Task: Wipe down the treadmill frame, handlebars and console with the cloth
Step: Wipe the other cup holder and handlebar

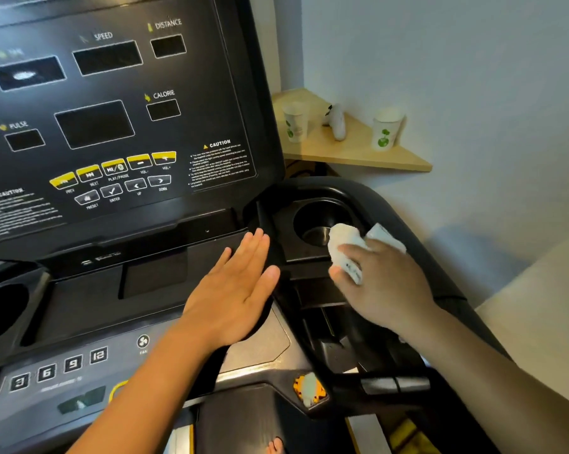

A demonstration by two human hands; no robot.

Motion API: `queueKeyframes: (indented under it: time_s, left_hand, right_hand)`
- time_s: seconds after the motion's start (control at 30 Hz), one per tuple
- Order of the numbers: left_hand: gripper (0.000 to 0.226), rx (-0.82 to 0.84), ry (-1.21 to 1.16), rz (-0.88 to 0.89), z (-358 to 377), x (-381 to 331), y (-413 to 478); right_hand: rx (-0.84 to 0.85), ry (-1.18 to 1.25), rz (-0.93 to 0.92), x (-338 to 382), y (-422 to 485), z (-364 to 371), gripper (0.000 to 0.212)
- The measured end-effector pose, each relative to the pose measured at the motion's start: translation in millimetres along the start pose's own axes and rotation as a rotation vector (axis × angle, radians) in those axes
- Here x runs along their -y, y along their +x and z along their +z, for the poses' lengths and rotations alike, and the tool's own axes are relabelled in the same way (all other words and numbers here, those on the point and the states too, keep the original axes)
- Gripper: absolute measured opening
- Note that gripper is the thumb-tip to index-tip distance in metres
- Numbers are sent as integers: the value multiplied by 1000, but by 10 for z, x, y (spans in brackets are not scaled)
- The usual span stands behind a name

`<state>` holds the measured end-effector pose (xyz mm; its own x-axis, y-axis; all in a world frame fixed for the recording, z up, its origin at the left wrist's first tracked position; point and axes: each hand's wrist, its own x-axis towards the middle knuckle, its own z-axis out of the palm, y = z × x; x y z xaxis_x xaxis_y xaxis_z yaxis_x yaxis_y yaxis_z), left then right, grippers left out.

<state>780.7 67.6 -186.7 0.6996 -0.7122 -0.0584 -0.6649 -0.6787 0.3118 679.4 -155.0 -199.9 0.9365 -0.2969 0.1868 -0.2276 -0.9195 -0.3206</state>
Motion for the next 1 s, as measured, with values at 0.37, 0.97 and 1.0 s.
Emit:
queueKeyframes:
  time_s: [0.37, 0.97, 1.0]
  left_hand:
    - [87, -34, -52, -79, -10, -29, 23]
    - [78, 26, 114, -60, 52, -20, 65]
    - [78, 13, 112, -48, 66, -15, 65]
  right_hand:
    - [327, 228, 6, 222, 275, 127, 36]
    - [435, 603, -24, 592, 662, 163, 42]
    - [461, 636, -56, 550, 577, 152, 44]
